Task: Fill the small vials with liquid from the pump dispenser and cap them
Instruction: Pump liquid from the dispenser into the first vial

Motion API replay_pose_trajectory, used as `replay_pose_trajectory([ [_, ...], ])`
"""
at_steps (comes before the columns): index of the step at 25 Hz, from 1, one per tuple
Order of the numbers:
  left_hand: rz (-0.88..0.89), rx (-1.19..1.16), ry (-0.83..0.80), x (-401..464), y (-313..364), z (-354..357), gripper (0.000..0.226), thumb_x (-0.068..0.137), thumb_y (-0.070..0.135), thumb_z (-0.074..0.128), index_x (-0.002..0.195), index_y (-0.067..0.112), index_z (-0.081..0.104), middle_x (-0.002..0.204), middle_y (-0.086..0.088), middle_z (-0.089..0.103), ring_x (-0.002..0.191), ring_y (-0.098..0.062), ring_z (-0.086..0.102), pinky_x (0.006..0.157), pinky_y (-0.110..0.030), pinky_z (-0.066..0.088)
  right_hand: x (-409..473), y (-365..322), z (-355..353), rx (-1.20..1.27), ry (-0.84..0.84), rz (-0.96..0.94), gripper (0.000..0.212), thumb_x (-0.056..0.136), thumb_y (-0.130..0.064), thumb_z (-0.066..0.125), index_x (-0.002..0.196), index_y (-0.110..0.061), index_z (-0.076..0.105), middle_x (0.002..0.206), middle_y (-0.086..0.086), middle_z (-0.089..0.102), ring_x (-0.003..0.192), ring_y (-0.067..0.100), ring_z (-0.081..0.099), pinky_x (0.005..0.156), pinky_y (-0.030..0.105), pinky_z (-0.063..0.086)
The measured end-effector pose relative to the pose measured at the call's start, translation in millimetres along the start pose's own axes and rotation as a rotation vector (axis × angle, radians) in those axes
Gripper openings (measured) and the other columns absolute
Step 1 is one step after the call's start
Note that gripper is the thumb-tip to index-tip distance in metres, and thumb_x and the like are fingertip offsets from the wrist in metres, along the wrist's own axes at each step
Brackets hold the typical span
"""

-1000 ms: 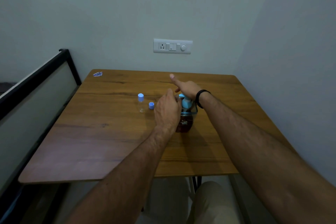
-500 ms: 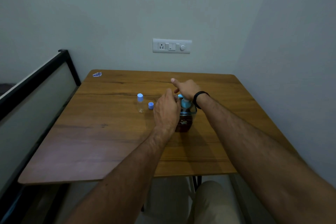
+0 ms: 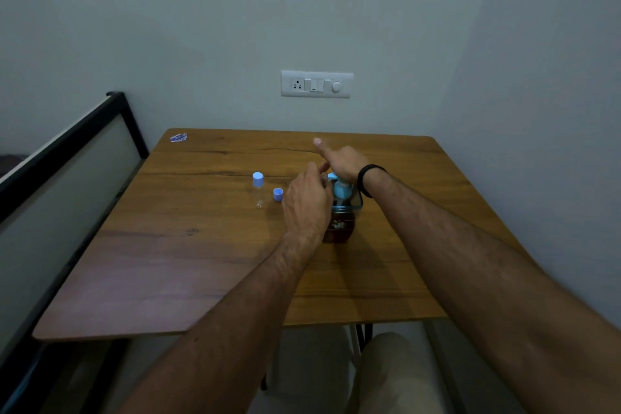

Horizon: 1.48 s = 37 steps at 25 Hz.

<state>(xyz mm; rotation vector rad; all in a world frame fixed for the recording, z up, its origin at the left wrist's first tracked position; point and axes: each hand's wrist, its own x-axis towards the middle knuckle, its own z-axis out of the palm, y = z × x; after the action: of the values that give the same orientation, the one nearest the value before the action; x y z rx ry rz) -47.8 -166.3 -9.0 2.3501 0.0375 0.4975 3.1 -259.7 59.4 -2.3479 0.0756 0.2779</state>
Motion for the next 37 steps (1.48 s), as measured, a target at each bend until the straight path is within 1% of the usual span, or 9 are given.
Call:
replay_pose_trajectory([
  [4,-0.003,0.003,-0.006,0,1,-1,0.013,0.103,0.025,0.053,0.096,0.022,0.043,0.090,0.005,0.054,0.083,-0.012,0.052,0.071,-0.025,0.040,-7,-3,-7,0.042,-0.112,0.070,0.094,0.086,-0.088,0.029,0.120,-0.012,0.072,0.111,0.002,0.052,0.097,0.022,0.053,0.082,0.040,0.039],
  [8,0.006,-0.004,0.008,-2,1,-2,0.007,0.103,0.024,0.054,0.099,0.020,0.050,0.090,0.006,0.054,0.083,-0.011,0.054,0.071,-0.024,0.038,1,2,5,0.010,0.052,-0.023,0.084,0.094,-0.079,0.031,0.099,-0.010,0.079,0.120,0.010,0.069,0.080,0.015,0.059,0.077,0.035,0.042],
  [13,-0.012,0.007,0.017,-2,3,-4,0.009,0.101,0.021,0.052,0.094,0.020,0.047,0.090,0.005,0.056,0.084,-0.014,0.053,0.068,-0.026,0.033,-7,-4,-6,0.012,-0.089,0.015,0.097,0.087,-0.088,0.020,0.116,-0.013,0.074,0.147,0.013,0.052,0.113,0.025,0.052,0.089,0.040,0.036],
  [15,-0.010,0.010,0.012,-1,2,-4,0.005,0.102,0.021,0.052,0.099,0.017,0.052,0.090,0.005,0.055,0.083,-0.012,0.049,0.069,-0.026,0.032,-5,-2,-4,0.000,-0.080,0.016,0.096,0.087,-0.088,0.021,0.115,-0.013,0.075,0.143,0.012,0.056,0.115,0.026,0.055,0.088,0.039,0.037],
  [19,-0.020,0.015,0.011,-1,4,-4,0.009,0.103,0.022,0.050,0.104,0.015,0.055,0.086,0.006,0.050,0.079,-0.011,0.045,0.058,-0.022,0.025,2,1,5,-0.035,0.042,-0.022,0.082,0.093,-0.080,0.033,0.097,-0.012,0.079,0.119,0.011,0.070,0.086,0.020,0.060,0.081,0.036,0.043],
  [24,-0.009,0.016,0.008,-2,3,-5,0.007,0.103,0.023,0.051,0.097,0.020,0.049,0.087,0.006,0.051,0.081,-0.012,0.048,0.068,-0.026,0.033,-7,-5,-9,0.009,-0.127,0.060,0.094,0.085,-0.089,0.029,0.121,-0.013,0.071,0.112,0.002,0.053,0.102,0.024,0.053,0.082,0.040,0.039],
  [29,-0.013,0.010,0.005,-2,4,-5,0.009,0.102,0.022,0.052,0.095,0.020,0.047,0.087,0.005,0.052,0.081,-0.013,0.050,0.069,-0.026,0.033,7,3,6,-0.025,0.057,-0.028,0.076,0.094,-0.076,0.039,0.105,-0.011,0.077,0.120,0.009,0.070,0.082,0.018,0.057,0.077,0.035,0.042],
  [34,-0.012,0.013,0.004,-1,3,-3,0.010,0.102,0.023,0.052,0.095,0.021,0.046,0.087,0.005,0.054,0.082,-0.014,0.053,0.068,-0.026,0.034,0,0,-5,0.016,-0.109,0.048,0.095,0.084,-0.090,0.031,0.128,-0.014,0.068,0.117,0.001,0.052,0.104,0.022,0.051,0.087,0.039,0.039],
  [37,-0.008,0.023,0.001,-1,2,-3,0.012,0.103,0.025,0.053,0.096,0.021,0.045,0.087,0.005,0.053,0.081,-0.013,0.052,0.068,-0.025,0.036,7,5,3,0.004,-0.016,-0.003,0.085,0.090,-0.083,0.035,0.113,-0.011,0.074,0.118,0.004,0.065,0.094,0.020,0.057,0.082,0.036,0.041],
])
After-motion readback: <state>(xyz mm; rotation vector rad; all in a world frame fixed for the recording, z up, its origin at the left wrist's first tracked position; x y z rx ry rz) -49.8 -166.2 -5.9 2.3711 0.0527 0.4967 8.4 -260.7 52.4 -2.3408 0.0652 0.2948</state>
